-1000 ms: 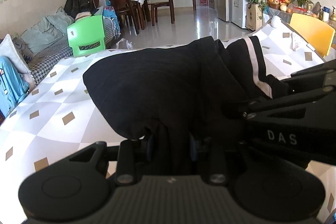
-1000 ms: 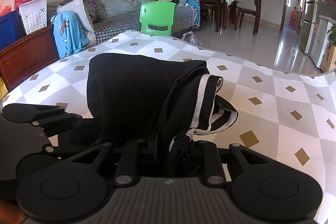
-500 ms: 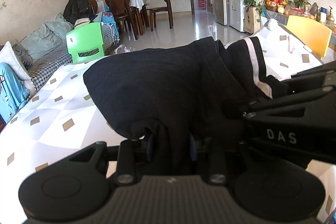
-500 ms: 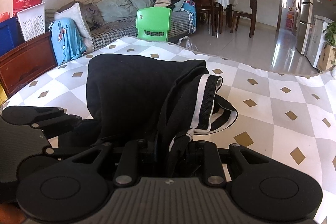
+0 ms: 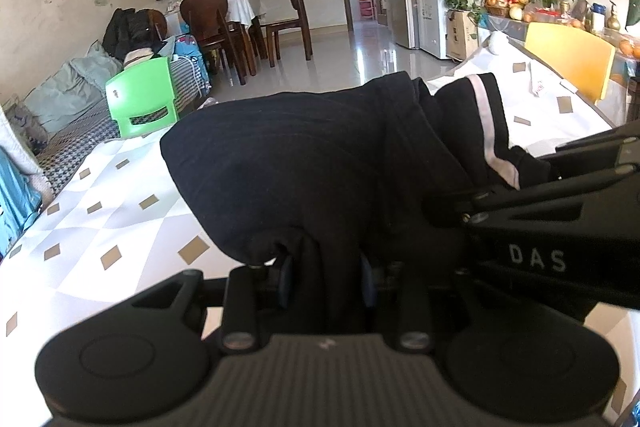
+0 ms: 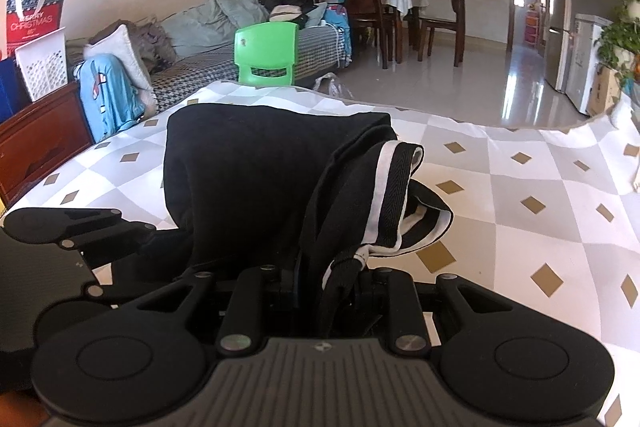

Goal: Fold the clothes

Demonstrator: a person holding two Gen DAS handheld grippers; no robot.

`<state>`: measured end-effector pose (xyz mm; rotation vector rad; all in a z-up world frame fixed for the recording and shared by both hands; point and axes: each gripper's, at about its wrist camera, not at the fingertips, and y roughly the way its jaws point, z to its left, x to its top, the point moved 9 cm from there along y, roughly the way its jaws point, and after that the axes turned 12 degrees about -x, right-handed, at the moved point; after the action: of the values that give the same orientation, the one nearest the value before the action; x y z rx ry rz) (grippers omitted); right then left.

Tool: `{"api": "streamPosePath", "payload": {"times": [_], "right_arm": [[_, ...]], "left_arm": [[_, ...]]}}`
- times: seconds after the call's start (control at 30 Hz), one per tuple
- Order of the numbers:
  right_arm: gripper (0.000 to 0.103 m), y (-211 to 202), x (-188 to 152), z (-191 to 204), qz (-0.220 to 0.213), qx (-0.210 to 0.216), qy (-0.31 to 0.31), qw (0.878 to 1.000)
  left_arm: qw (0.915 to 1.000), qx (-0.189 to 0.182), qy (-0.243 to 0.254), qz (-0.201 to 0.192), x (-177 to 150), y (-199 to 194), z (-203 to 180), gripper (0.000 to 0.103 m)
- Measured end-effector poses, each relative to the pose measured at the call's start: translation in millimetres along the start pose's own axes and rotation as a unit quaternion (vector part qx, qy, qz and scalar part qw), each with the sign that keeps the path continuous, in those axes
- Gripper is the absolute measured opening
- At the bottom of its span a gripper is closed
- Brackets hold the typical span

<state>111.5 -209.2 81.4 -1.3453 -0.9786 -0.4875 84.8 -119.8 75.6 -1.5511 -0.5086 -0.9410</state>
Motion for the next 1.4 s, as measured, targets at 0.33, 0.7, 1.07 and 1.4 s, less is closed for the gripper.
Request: {"api": "streamPosePath", "payload": {"times": [0.33,0.7,1.07,1.4], "right_arm": [[0.023,2.4,-6.3,-26.4,0.004,-0.007,0.025,1.0],[0.023,3.0,5.0,-60.1,-0.007,-0.026,0.057,0.998],[0.023,5.9,7.9,-98.1,-0.006,-0.039,0.091,0.995],[0.023,7.4,10.7,-120.5,-0.01,-0.045,0.118,0.992]], "left_arm": [[0.9998,-0.007,0.019,0.0,13.4,18.4,-24.8,0.03],[0.9993,-0.013,0.036,-0.003,36.7,41.8,-49.7,0.03],[0.9984,-0.022,0.051,-0.004,54.0,65.1,-74.4,0.03],[0.9978,-0.025,0.061,-0.004,66.7,78.2,-91.2,0.03]]}}
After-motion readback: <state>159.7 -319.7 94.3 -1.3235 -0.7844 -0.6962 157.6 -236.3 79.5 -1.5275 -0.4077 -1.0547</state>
